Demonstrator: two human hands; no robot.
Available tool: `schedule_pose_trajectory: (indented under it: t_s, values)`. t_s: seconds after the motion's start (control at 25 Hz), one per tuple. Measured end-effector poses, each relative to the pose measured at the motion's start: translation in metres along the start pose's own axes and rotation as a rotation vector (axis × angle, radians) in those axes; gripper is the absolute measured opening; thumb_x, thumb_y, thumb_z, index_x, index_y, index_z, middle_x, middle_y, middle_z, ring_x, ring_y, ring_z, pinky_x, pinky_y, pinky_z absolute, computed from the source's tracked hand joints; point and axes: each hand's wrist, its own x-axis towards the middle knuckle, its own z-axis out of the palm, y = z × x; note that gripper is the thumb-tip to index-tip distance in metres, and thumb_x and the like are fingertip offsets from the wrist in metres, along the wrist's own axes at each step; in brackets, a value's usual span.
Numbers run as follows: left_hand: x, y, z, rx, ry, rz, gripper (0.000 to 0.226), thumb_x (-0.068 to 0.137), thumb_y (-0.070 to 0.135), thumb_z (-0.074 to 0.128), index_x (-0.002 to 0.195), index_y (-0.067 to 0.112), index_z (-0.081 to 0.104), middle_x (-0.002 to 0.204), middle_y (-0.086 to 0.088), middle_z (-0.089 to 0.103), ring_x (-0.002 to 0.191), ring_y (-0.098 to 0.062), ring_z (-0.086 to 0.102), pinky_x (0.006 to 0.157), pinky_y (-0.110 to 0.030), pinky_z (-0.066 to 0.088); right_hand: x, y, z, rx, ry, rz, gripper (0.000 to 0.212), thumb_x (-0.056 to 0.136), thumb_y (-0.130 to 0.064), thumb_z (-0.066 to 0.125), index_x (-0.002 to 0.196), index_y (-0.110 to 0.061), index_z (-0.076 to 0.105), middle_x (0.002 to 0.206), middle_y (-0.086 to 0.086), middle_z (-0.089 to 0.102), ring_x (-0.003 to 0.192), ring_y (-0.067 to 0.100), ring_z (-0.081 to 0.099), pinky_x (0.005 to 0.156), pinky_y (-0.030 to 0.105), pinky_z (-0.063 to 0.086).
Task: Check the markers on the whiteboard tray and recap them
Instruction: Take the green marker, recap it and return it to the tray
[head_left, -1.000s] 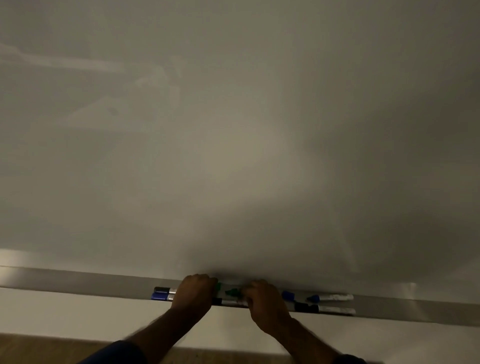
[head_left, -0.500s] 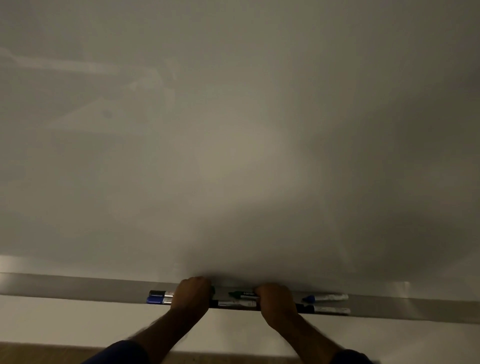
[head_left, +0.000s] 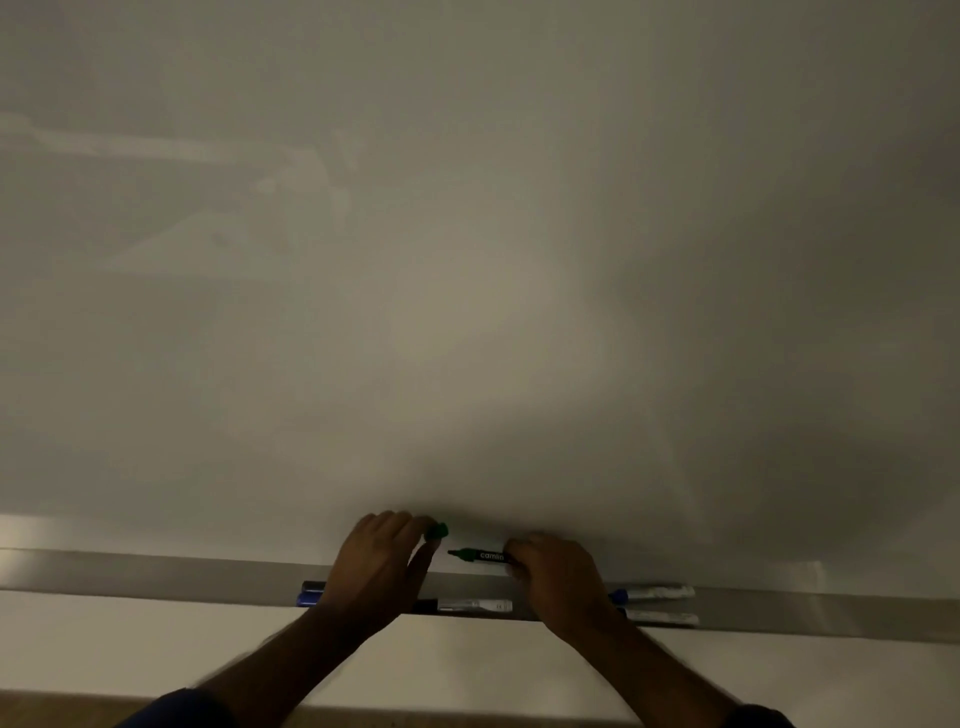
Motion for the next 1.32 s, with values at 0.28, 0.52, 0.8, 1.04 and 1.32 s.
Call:
schedule_pose_trajectory:
  t_s: [0.28, 0.52, 0.8, 1.04, 1.32]
  values:
    - [0.038, 0.016, -0.076, -0.098, 0.179, -0.042, 0.016, 0.085, 0.030, 0.060, 0.095, 0.018, 0.060, 0.089, 0.004, 0.064, 0.080, -0.005, 0.052, 0.072, -0.010, 0.039, -0.001, -0.021, -0.093, -0.045, 0.316, -0.185, 0.008, 0.087, -0.023, 0.060, 0.091, -0.016, 0.060, 0.085, 0.005, 0.055, 0.079, 0.022, 0.051, 0.063, 0.035, 0.043]
    - [0.062, 0.032, -0.137, -0.167, 0.217, -0.038, 0.021, 0.077, 0.019, 0.074, 0.096, 0.021, 0.065, 0.090, 0.010, 0.064, 0.073, -0.003, 0.056, 0.056, 0.001, 0.036, -0.002, -0.033, -0.179, 0.057, 0.444, -0.229, 0.020, 0.091, -0.014, 0.052, 0.107, -0.009, 0.062, 0.090, 0.009, 0.063, 0.081, 0.025, 0.056, 0.070, 0.035, 0.045]
    - [0.101, 0.066, -0.198, -0.280, 0.358, 0.091, 0.023, 0.081, 0.019, 0.068, 0.104, 0.021, 0.070, 0.092, 0.013, 0.066, 0.077, -0.001, 0.061, 0.062, -0.002, 0.040, -0.011, -0.059, -0.266, 0.126, 0.549, -0.349, 0.030, 0.092, -0.015, 0.046, 0.119, -0.016, 0.059, 0.094, 0.004, 0.055, 0.082, 0.020, 0.053, 0.067, 0.040, 0.049]
    - [0.123, 0.086, -0.229, -0.296, 0.401, 0.151, 0.022, 0.084, 0.024, 0.063, 0.105, 0.025, 0.070, 0.094, 0.018, 0.064, 0.085, -0.004, 0.062, 0.069, -0.014, 0.046, -0.014, -0.062, -0.305, 0.090, 0.604, -0.393, 0.029, 0.093, -0.016, 0.046, 0.119, -0.018, 0.059, 0.093, 0.001, 0.053, 0.083, 0.020, 0.052, 0.067, 0.042, 0.048]
    - [0.127, 0.102, -0.234, -0.306, 0.359, 0.193, 0.023, 0.084, 0.022, 0.062, 0.105, 0.023, 0.071, 0.091, 0.015, 0.064, 0.084, -0.007, 0.061, 0.069, -0.019, 0.046, -0.020, -0.065, -0.316, 0.038, 0.597, -0.443, 0.030, 0.093, -0.015, 0.047, 0.120, -0.019, 0.059, 0.091, 0.001, 0.053, 0.079, 0.019, 0.049, 0.063, 0.040, 0.047]
